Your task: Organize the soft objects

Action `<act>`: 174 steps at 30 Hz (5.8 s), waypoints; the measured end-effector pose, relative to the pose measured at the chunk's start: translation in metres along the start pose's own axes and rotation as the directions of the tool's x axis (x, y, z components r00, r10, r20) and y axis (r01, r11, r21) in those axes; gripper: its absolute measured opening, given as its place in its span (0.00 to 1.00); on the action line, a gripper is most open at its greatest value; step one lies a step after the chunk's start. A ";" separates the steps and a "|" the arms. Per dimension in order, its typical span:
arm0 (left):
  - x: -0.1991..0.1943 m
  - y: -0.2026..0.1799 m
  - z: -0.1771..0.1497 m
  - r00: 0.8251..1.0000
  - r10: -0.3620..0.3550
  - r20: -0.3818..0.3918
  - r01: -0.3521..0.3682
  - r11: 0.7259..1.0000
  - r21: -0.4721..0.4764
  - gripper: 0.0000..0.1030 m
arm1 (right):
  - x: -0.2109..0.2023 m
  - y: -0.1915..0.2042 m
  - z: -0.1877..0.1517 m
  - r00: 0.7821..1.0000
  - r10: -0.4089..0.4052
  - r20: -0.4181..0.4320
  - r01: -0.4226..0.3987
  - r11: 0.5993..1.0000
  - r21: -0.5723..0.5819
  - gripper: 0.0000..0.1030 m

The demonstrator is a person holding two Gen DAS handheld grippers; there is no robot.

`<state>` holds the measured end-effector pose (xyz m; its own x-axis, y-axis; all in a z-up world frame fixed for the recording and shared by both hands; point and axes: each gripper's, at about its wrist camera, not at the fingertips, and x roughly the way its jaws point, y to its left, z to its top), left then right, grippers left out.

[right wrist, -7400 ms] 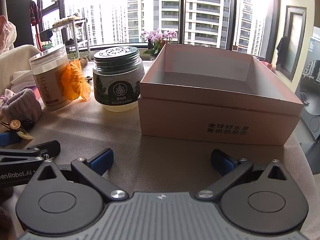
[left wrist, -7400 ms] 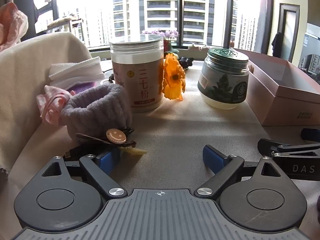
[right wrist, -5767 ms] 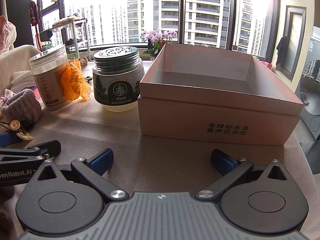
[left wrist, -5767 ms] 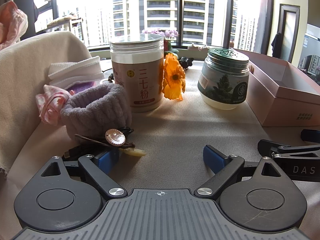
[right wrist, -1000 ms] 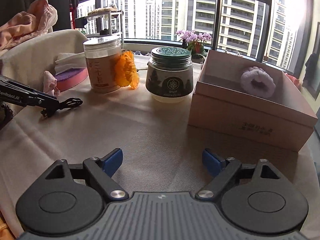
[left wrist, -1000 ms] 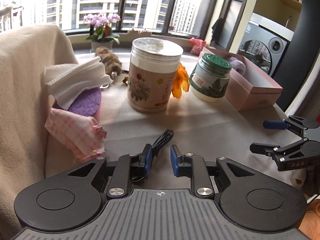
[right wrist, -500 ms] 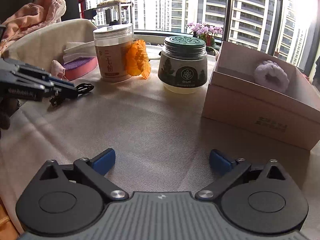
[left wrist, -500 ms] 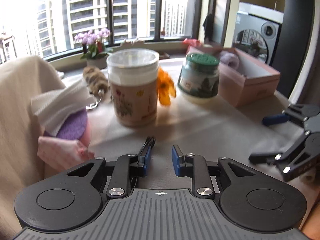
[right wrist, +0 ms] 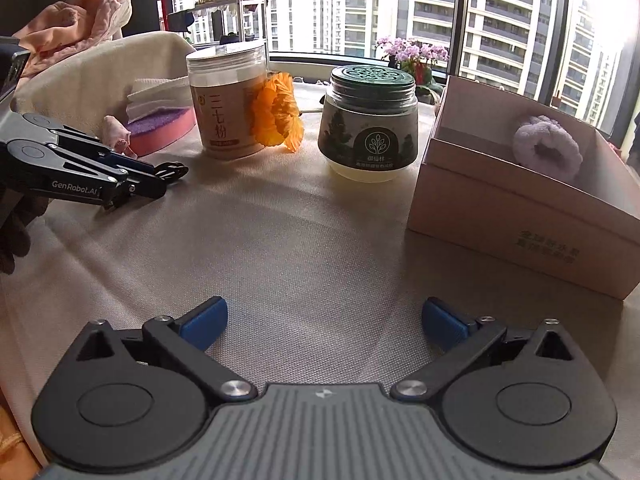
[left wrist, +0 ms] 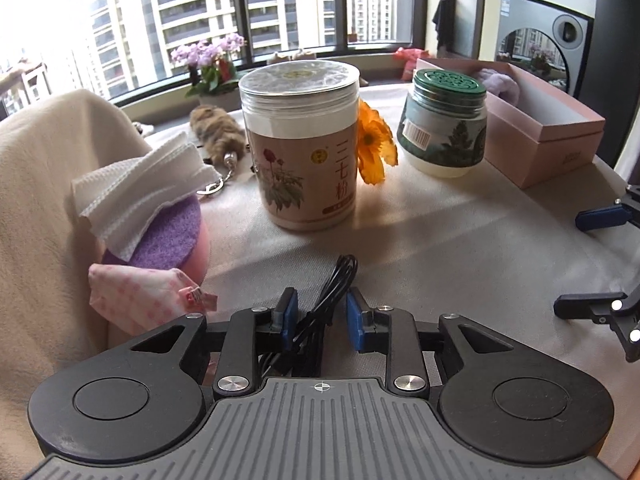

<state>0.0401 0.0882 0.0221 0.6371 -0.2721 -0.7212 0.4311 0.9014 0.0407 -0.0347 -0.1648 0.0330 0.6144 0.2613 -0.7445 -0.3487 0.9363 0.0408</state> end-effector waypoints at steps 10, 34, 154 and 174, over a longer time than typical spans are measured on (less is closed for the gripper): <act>-0.005 0.010 -0.012 0.998 -0.029 0.060 0.037 0.989 -0.141 0.29 | -0.031 0.019 0.044 0.993 0.017 0.119 0.009 0.977 -0.215 0.87; -0.022 0.004 -0.014 0.987 -0.103 0.126 0.133 0.957 -0.257 0.16 | 0.069 0.052 0.145 1.000 0.011 -0.026 -0.024 0.830 -0.557 0.06; -0.035 0.062 -0.018 0.948 0.279 0.155 -0.154 0.827 -0.541 0.17 | 0.059 0.070 0.101 0.980 0.183 -0.083 -0.197 0.958 -0.209 0.70; -0.039 0.047 -0.036 0.989 0.054 0.135 0.006 0.912 -0.409 0.18 | 0.057 0.044 0.059 0.993 0.114 0.020 -0.111 0.987 -0.119 0.83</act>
<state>0.0124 0.1532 0.0267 0.7400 -0.2664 -0.6176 0.1360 0.9585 -0.2505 0.0264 -0.0951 0.0320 0.5850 0.3709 -0.7213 -0.4962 0.8671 0.0434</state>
